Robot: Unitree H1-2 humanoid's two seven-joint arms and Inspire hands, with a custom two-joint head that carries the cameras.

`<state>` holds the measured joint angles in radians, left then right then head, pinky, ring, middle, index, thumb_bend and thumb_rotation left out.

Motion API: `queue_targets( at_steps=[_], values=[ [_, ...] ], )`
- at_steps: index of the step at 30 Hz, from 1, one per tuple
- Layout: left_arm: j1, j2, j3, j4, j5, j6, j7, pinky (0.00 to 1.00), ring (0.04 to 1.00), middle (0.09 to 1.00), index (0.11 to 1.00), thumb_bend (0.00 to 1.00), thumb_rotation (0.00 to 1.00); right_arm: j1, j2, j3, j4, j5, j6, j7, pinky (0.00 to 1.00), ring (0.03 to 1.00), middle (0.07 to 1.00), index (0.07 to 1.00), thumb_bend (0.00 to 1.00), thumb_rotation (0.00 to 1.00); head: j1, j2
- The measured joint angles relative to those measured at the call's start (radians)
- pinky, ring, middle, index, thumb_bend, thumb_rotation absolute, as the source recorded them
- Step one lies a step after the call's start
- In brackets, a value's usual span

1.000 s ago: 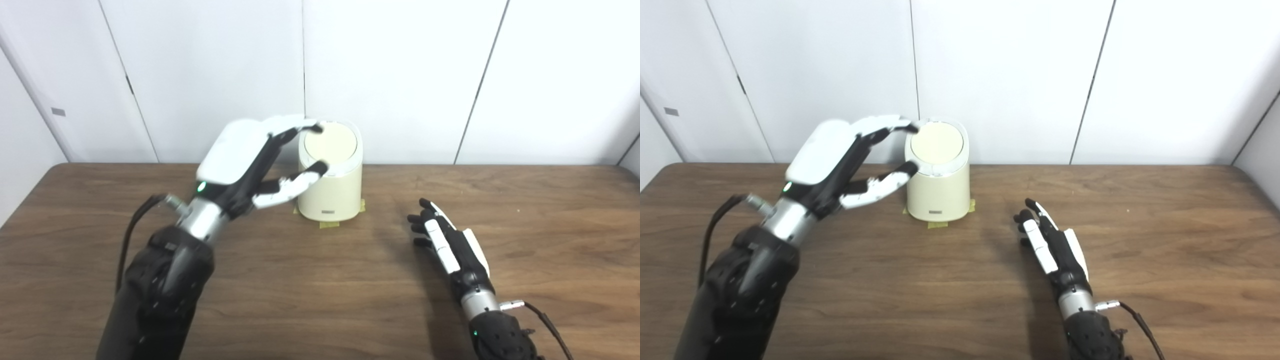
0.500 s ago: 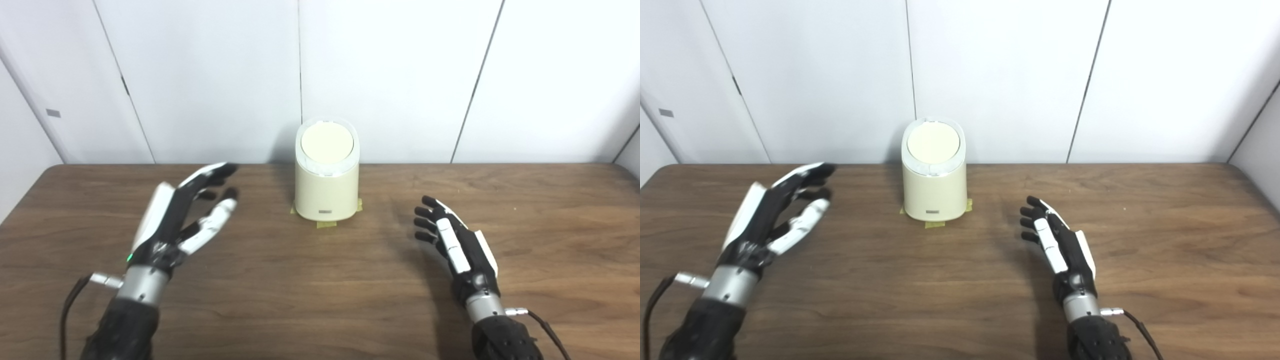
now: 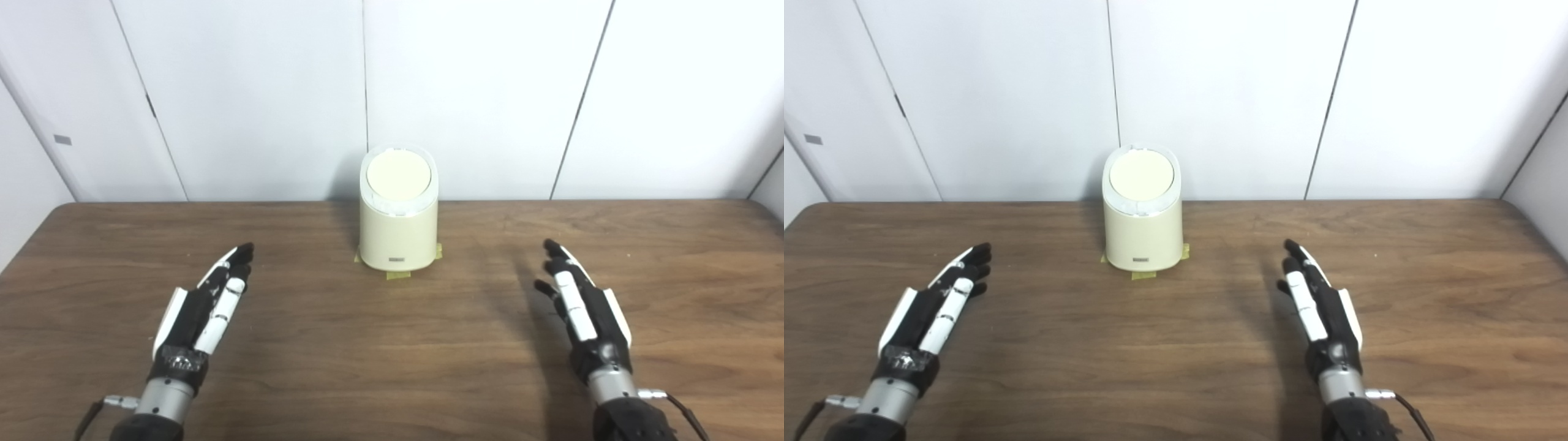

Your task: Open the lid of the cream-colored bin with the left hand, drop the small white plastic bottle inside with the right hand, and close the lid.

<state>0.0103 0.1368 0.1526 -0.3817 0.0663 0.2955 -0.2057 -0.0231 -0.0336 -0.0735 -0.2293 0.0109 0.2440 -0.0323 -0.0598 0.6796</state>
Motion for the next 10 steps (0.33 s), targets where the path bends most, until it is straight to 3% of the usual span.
queue_targets(
  at_steps=[6,10],
  values=[
    [0.019,-0.042,-0.016,-0.004,-0.042,0.026,0.034,0.97,0.965,0.978,0.998,0.42,0.97,0.017,-0.006,0.003,-0.066,-0.003,0.056,0.0,0.9,0.962,0.977,0.952,0.57,0.91,0.006,0.008],
    [0.02,-0.037,-0.026,-0.013,-0.05,0.035,0.045,0.97,0.958,0.97,0.99,0.41,0.99,0.018,-0.023,0.003,-0.07,-0.004,0.057,0.002,0.89,0.966,0.982,0.96,0.57,0.93,0.02,0.012]
  ],
)
